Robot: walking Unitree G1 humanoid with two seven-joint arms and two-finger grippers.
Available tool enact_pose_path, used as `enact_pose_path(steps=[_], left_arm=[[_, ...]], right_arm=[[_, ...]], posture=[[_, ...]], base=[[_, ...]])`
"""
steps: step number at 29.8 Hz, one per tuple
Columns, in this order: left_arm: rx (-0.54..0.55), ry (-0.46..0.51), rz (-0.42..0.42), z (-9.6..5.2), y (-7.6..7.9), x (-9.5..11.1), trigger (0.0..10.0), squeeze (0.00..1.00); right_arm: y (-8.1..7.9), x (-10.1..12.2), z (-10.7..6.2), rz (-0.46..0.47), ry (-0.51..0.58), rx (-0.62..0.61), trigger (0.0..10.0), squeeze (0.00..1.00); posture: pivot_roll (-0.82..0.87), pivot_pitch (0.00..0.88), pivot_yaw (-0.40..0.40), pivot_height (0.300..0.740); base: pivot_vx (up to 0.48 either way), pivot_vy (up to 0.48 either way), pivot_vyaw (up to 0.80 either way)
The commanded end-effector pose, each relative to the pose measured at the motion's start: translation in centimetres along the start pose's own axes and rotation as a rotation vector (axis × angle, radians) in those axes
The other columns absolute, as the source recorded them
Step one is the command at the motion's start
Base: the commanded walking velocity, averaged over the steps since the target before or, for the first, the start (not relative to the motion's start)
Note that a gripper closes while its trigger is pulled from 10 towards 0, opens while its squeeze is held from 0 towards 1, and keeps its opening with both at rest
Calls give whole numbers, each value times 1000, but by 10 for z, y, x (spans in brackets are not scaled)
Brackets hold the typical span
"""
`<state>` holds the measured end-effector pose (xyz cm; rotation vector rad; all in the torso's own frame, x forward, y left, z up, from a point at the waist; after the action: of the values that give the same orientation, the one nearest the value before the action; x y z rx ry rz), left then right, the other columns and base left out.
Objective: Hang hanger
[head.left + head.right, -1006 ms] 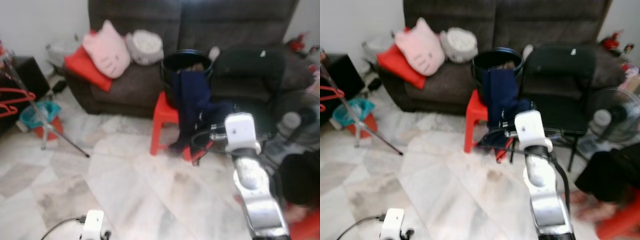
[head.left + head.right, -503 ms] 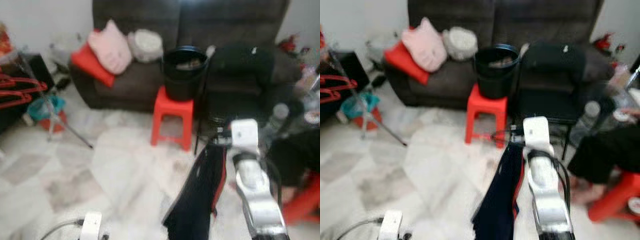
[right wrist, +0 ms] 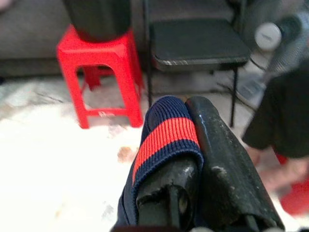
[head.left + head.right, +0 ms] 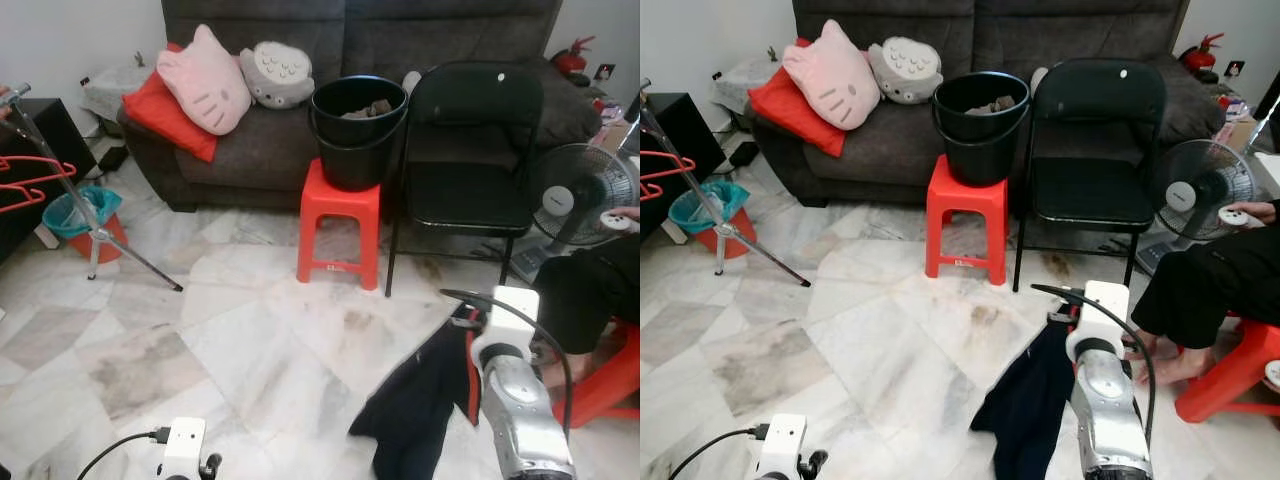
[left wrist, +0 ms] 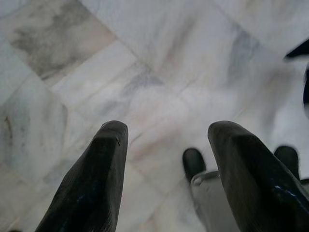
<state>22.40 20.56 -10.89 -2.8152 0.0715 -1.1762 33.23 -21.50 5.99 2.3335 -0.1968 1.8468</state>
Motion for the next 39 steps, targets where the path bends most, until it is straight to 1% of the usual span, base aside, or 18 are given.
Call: enact_pose_path(steps=[1,2,4,6,13,15,17,18,19,20,22,26,33,35,36,37,38,39], left_arm=[[3,18,-20,-1,-3,0,10000,0],[11,227,0,9,-3,67,10000,0],[21,326,15,10,-2,100,10000,0],[28,351,18,10,-2,111,10000,0],[2,423,-27,8,1,127,10000,0],[-1,436,-36,7,2,129,10000,0],[-6,444,-34,6,3,130,10000,0],[-13,452,-31,5,4,131,10000,0],[-18,456,-29,5,5,131,10000,0],[-18,456,-29,5,5,131,10000,0],[-19,457,-28,5,5,130,10000,0],[-16,456,-30,5,3,129,10000,0],[-13,454,-22,5,0,131,10000,0],[-12,452,-21,5,-1,131,10000,0],[-12,452,-21,5,-1,131,10000,0],[-11,451,-21,5,-1,132,10000,0],[-11,451,-21,5,-1,132,10000,0],[-11,448,-21,6,-2,131,10000,0]], right_arm=[[-6,6,0,26,40,20,10000,0],[-5,6,-1,34,41,12,10000,0],[-4,5,0,36,39,2,10000,0],[-2,5,0,35,38,-8,10000,0],[4,4,1,40,41,-39,10000,0],[19,2,0,77,50,-136,10000,0],[37,0,-2,163,53,-247,10000,0],[51,-15,-6,320,-5,-345,10000,0],[58,-36,-10,446,-92,-408,10000,0],[58,-36,-10,446,-92,-408,10000,0],[63,-69,-19,638,-220,-513,10000,0],[62,-100,-32,719,-341,-576,10000,0],[61,-76,-16,552,-280,-455,10000,0],[18,-62,0,178,-288,-79,10000,0],[18,-62,0,178,-288,-79,10000,0],[-3,-58,0,-35,-269,90,10000,0],[-3,-58,0,-35,-269,90,10000,0],[-15,-57,-2,-268,-239,197,10000,0]], posture=[[-15,0,40,740],[-13,0,40,740],[-12,0,41,740],[-14,0,41,740],[-24,0,47,740],[-24,0,47,740],[-24,0,48,740],[-26,0,50,740],[-27,0,51,740],[-27,0,51,740],[-22,0,50,740],[-18,0,52,740],[-16,0,54,740],[-15,0,55,740],[-15,0,55,740],[-15,0,55,740],[-15,0,55,740],[-18,0,55,740]], base=[[0,0,0],[0,0,0],[0,0,0],[0,0,0],[0,0,0],[0,0,0],[0,0,0],[0,0,0],[0,0,0],[0,0,0],[0,0,0],[0,0,0],[0,0,0],[0,0,0],[0,0,0],[0,0,0],[0,0,0],[0,0,0]])
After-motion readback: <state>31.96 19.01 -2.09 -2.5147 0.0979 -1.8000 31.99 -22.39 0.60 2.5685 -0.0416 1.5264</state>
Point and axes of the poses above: a point about 5 cm out from each wrist's last joint towards the gripper, its own z axis pointing out of the wrist towards the gripper, its own x axis along the axis of the wrist's last joint, y = z × x, the point moved 5 cm from there along z, pointing out of the wrist towards the gripper, and after that the axes turned 1 degree about z, right-handed, at the moved point
